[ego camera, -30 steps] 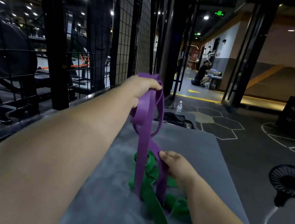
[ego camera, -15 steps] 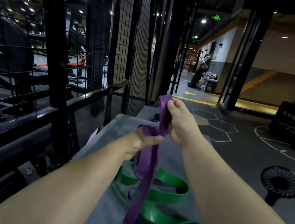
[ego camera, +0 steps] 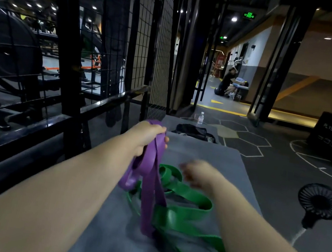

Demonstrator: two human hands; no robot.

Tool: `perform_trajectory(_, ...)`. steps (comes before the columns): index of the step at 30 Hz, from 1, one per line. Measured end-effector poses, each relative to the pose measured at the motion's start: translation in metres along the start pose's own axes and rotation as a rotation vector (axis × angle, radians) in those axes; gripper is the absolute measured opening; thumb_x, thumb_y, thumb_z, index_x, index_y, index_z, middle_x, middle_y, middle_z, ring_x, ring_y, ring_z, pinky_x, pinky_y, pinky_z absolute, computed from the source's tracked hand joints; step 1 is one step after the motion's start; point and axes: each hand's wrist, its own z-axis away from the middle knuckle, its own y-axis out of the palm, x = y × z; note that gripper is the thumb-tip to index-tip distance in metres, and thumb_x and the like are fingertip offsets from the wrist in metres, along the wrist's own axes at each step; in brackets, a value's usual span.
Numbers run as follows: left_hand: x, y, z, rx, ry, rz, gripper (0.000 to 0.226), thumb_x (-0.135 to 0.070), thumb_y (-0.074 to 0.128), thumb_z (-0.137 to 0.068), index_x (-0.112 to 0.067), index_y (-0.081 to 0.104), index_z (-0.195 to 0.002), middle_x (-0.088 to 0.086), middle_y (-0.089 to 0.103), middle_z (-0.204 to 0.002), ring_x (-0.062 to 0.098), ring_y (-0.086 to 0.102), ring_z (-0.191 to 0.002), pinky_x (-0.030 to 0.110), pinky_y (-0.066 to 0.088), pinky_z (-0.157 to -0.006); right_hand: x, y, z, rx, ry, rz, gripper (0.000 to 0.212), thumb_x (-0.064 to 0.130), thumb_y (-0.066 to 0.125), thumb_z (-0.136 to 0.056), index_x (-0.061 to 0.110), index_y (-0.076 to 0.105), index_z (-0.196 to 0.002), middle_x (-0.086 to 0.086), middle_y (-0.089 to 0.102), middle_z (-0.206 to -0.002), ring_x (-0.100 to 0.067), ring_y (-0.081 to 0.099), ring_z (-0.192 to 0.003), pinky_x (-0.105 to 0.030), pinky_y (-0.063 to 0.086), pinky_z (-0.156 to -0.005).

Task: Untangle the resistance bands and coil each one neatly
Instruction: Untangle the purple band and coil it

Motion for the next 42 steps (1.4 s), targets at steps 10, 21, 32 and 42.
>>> perform_trajectory(10,0.04,-0.033,0.002,-0.107,-0.037,-0.09,0.025,-0.015,0.056,-0.095,-0.005,0.063,-0.073,0.01,0.065,-0.073,0.024,0.059,-0.066,0.036,0.049,-0.077,-0.104,0.1,0.021,0.35,0.04,0.675,0.086,0.047,0.086,-0.062,0.017,0.046,-0.132,0.001,0.053,-0.137,-0.021,0.049,-0.127,-0.034,0.03,-0.109)
perform_trajectory(21,0.072,-0.048,0.007,-0.135,-0.088,-0.131,0.042,-0.032,0.082,-0.051,-0.007,0.072,-0.083,0.016,0.072,-0.089,0.035,0.067,-0.088,0.05,0.051,-0.093,-0.123,0.09,0.019,0.178,0.068,0.769,0.035,0.03,0.059,-0.084,0.016,0.062,-0.115,-0.006,0.063,-0.121,-0.026,0.059,-0.114,-0.028,0.046,-0.091)
perform_trajectory(32,0.088,-0.037,0.027,-0.079,-0.064,-0.037,0.014,-0.027,0.071,-0.085,-0.015,0.072,-0.079,0.009,0.069,-0.11,0.027,0.055,-0.118,0.041,0.031,-0.111,-0.082,0.07,0.025,0.307,0.174,-0.49,0.024,-0.008,0.049,-0.073,-0.01,0.071,-0.082,-0.023,0.071,-0.076,-0.028,0.069,-0.062,-0.03,0.058,-0.063)
perform_trajectory(42,0.083,-0.035,0.036,-0.068,-0.082,0.11,0.044,-0.038,0.068,-0.087,-0.005,0.057,-0.115,0.009,0.072,-0.103,0.033,0.06,-0.113,0.051,0.038,-0.108,-0.074,0.088,0.021,0.245,0.143,-0.389,0.029,-0.004,0.058,-0.058,-0.007,0.073,-0.082,-0.031,0.07,-0.09,-0.038,0.066,-0.079,-0.05,0.056,-0.081)
